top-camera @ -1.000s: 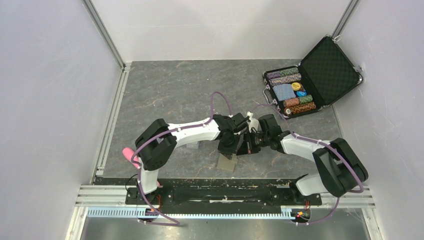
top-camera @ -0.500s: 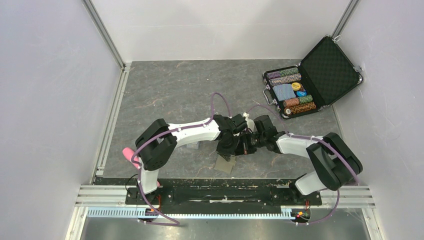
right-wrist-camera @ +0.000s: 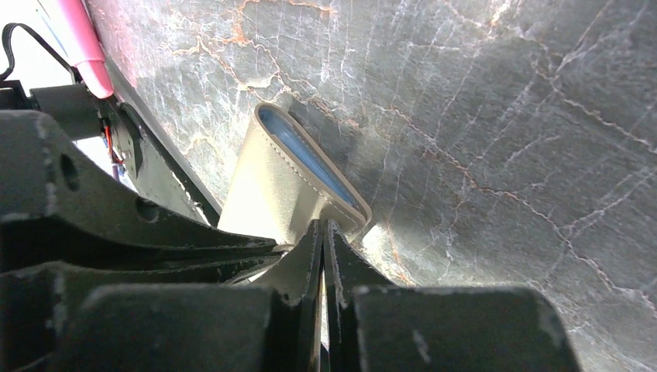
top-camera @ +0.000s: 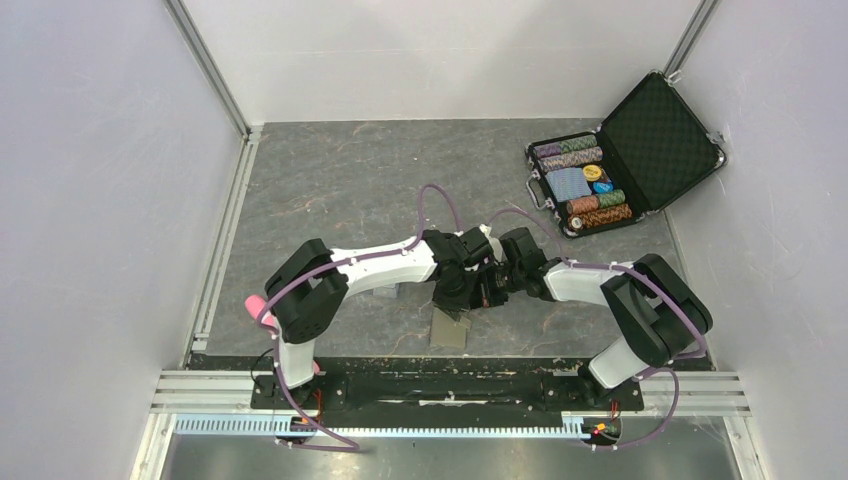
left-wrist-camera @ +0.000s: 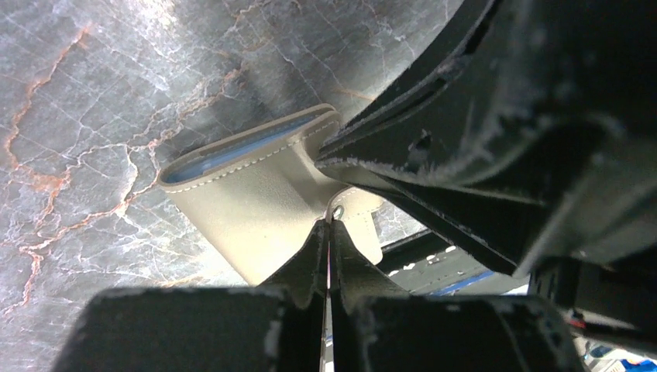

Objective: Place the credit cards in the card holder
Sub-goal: Close the card holder at the center of the board.

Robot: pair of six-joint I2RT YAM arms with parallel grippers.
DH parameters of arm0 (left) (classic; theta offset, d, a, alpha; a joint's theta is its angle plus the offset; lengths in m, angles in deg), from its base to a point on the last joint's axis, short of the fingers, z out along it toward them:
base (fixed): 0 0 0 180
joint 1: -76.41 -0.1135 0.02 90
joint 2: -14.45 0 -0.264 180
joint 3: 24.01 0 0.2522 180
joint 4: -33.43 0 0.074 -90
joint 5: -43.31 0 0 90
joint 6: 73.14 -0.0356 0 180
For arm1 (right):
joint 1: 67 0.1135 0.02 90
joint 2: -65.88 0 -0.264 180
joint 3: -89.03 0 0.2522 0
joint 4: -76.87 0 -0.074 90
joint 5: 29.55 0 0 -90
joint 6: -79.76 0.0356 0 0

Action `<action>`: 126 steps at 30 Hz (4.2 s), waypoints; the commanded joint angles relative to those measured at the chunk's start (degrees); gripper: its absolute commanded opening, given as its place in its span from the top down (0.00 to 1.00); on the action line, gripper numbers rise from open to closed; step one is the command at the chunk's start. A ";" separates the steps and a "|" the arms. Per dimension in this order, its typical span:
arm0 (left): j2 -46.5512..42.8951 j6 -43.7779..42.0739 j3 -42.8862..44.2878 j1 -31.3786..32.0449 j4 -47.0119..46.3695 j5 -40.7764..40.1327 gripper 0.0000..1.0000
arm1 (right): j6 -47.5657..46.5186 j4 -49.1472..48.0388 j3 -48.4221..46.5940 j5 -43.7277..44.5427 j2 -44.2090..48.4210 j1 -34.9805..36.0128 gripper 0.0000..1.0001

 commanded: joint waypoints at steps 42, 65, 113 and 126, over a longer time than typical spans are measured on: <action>-4.84 1.89 -6.69 0.12 -2.37 -0.71 0.98 | -2.09 3.40 1.62 3.84 -0.55 1.19 1.00; -7.44 2.87 -6.22 0.66 -3.51 0.42 0.98 | -2.32 3.77 2.23 3.93 -0.10 1.22 1.00; -3.78 1.95 -8.46 0.78 -3.73 -1.47 0.98 | -3.50 2.08 2.48 1.68 5.00 1.30 1.00; -2.59 1.75 -8.71 0.77 -3.26 -1.54 0.98 | -2.62 -1.82 5.84 -3.19 9.84 1.52 1.00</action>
